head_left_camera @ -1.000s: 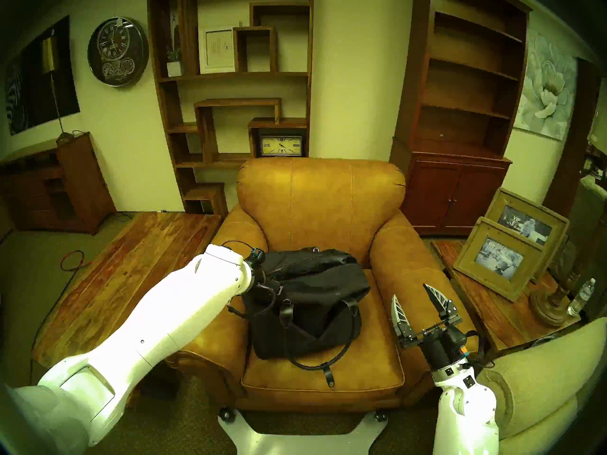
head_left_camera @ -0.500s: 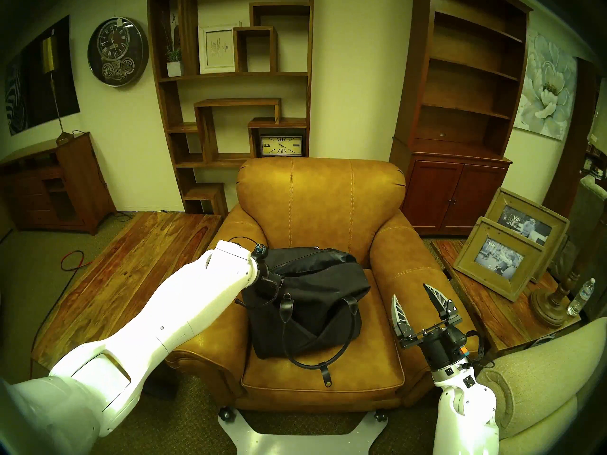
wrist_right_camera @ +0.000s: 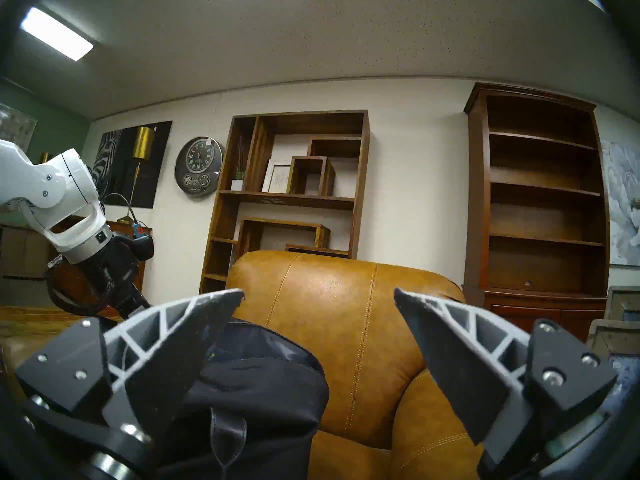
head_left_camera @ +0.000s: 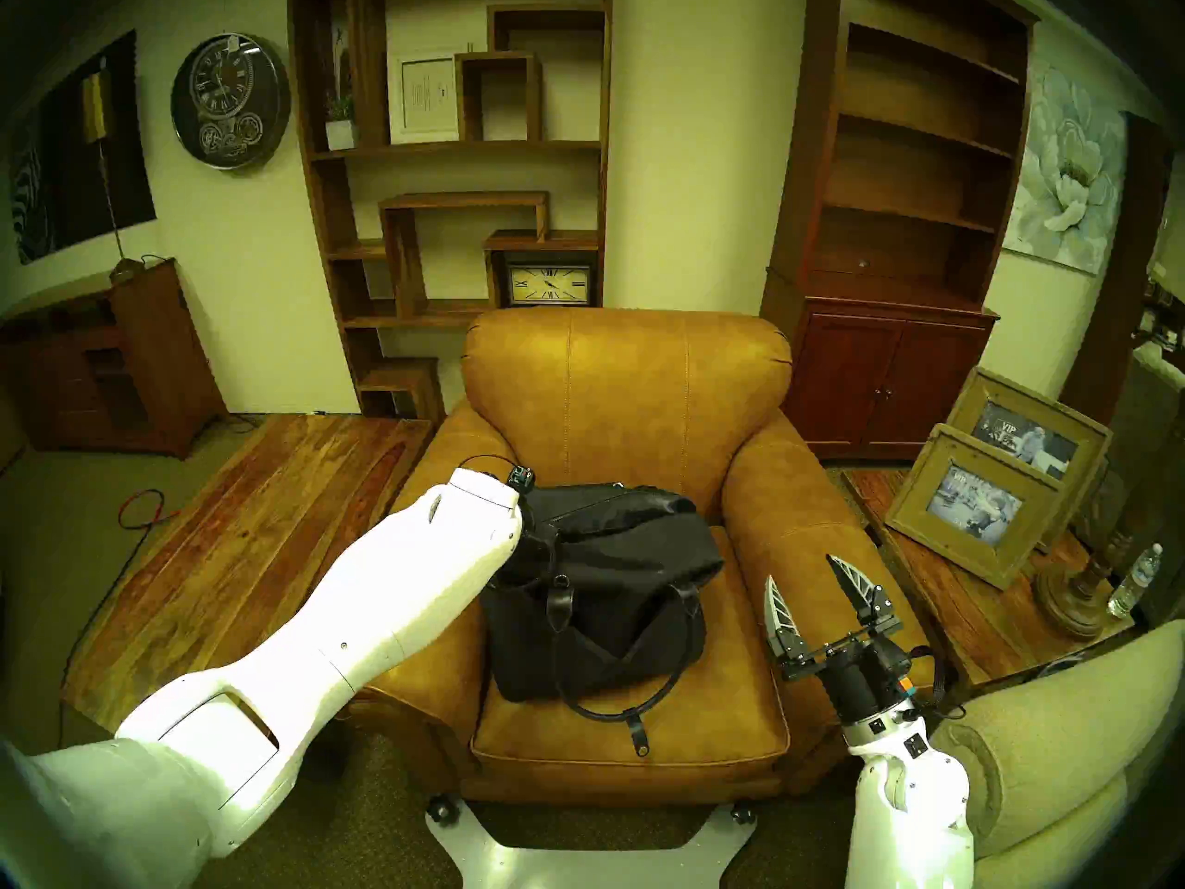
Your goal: Open a bag with a zipper
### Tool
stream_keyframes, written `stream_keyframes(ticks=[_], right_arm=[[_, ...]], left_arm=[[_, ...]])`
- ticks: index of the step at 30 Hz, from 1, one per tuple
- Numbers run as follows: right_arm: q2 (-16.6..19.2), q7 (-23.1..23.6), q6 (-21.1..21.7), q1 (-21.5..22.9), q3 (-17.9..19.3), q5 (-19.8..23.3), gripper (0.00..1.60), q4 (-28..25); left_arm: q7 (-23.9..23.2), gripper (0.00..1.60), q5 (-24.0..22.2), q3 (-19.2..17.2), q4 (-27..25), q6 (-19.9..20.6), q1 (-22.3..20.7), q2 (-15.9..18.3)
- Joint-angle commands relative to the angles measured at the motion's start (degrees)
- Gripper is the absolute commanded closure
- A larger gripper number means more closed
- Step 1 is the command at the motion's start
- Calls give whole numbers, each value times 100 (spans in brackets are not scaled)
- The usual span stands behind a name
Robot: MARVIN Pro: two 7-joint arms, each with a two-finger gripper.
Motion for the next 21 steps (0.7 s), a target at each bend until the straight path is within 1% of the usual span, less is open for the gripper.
stream_keyframes(ticks=[1, 3, 4, 7, 10, 13, 15, 16, 18, 19, 21], right_arm=[[14, 5, -30, 29, -13, 24, 0, -118], [14, 5, -30, 29, -13, 24, 0, -118], [14, 5, -30, 30, -13, 24, 0, -117], [14, 5, -30, 30, -13, 24, 0, -117], [14, 5, -30, 29, -13, 24, 0, -117], [14, 5, -30, 30, -13, 24, 0, -117], [14, 5, -31, 30, -13, 24, 0, -116], [14, 5, -31, 30, -13, 24, 0, -116], [14, 5, -31, 31, -12, 24, 0, -115], [14, 5, -31, 31, -12, 24, 0, -115], [14, 5, -31, 31, -12, 24, 0, -114]], left_arm=[[234, 0, -64, -119, -293, 180, 108, -74], [245, 0, -83, -143, -348, 209, 139, -61], [270, 0, -151, -218, -484, 375, 210, -48], [368, 0, -172, -260, -580, 471, 276, -62], [621, 0, -114, -280, -464, 494, 270, -209], [610, 0, -127, -265, -400, 469, 226, -258], [781, 0, -38, -197, -188, 377, 146, -425], [781, 0, -38, -197, -188, 377, 146, -425], [840, 0, -48, -199, -32, 331, 92, -572], [840, 0, -48, -199, -32, 331, 92, -572], [904, 0, -32, -202, 74, 285, 57, -684]])
